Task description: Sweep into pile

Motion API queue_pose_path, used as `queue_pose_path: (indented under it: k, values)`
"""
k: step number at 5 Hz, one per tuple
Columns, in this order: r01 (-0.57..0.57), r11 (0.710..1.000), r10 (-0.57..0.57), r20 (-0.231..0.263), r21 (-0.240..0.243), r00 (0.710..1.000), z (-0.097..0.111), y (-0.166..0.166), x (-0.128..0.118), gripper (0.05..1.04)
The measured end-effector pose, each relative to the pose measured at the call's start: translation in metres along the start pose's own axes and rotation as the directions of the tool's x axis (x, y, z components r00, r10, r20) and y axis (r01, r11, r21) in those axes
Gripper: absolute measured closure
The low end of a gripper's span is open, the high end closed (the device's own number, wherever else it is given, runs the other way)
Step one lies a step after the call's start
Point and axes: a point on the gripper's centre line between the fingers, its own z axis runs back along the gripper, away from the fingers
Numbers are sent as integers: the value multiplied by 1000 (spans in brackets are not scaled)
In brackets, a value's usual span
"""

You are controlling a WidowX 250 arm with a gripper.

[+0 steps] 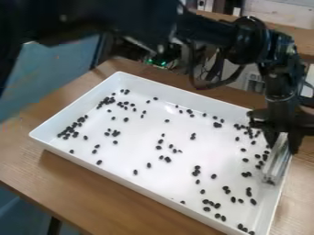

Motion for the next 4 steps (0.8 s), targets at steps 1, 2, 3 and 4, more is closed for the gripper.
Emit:
queue_pose_path:
  k: [1, 2, 3, 4]
  values:
    - [-33, 999, 34, 49, -17, 998, 3, 9, -6, 693]
    - [-56, 997, 59, 70, -43, 996, 5, 16, 1, 693]
    - [-64, 997, 66, 67, -33, 996, 2, 19, -2, 693]
    - [-82, 995, 86, 68, -62, 994, 4, 21, 2, 693]
